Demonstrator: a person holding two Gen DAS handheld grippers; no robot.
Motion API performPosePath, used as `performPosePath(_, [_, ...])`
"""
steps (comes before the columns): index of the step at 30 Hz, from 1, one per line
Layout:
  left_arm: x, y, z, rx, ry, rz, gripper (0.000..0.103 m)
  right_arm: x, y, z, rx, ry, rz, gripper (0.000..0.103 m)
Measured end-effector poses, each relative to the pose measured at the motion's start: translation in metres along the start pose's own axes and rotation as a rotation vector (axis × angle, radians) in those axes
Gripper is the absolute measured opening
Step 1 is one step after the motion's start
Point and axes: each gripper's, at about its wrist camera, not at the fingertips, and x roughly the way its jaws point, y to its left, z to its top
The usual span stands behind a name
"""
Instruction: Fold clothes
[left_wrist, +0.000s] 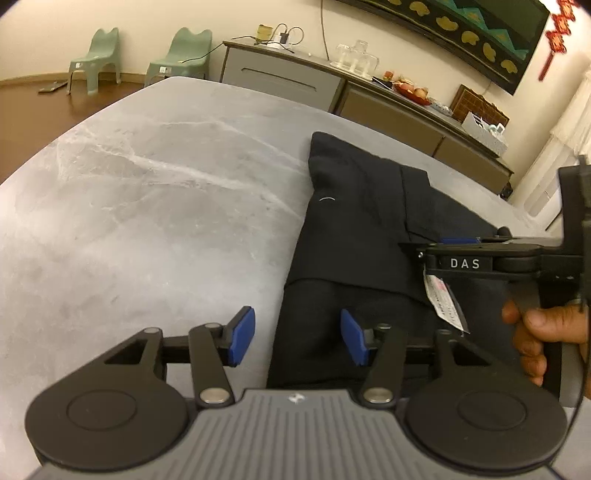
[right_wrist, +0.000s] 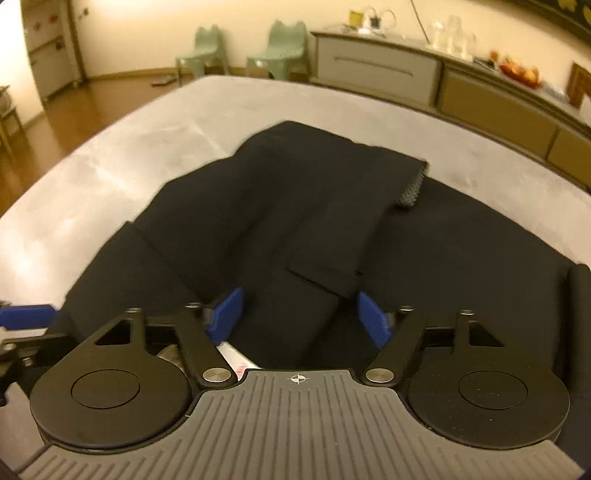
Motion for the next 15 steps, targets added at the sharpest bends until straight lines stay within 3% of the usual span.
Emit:
performPosePath(4, [-0.010, 0.000, 0.001, 0.008, -0.030, 0.017, 0.052, -0.003, -0.016, -0.005, 0.109, 0.009, 0.023, 0.076])
performPosePath(10, [-0.008, -0.006, 0.001, 0.039, -0.012, 0.013, 0.052, -0.009, -0.041, -0.013, 0.273, 0.022, 0.056, 0.073])
performPosePath(15, [-0.005, 0.004, 0.001, -0.031, 0.009, 0.009, 0.054, 0.018, 0.017, 0.019, 0.087, 0.074, -0.010, 0.076])
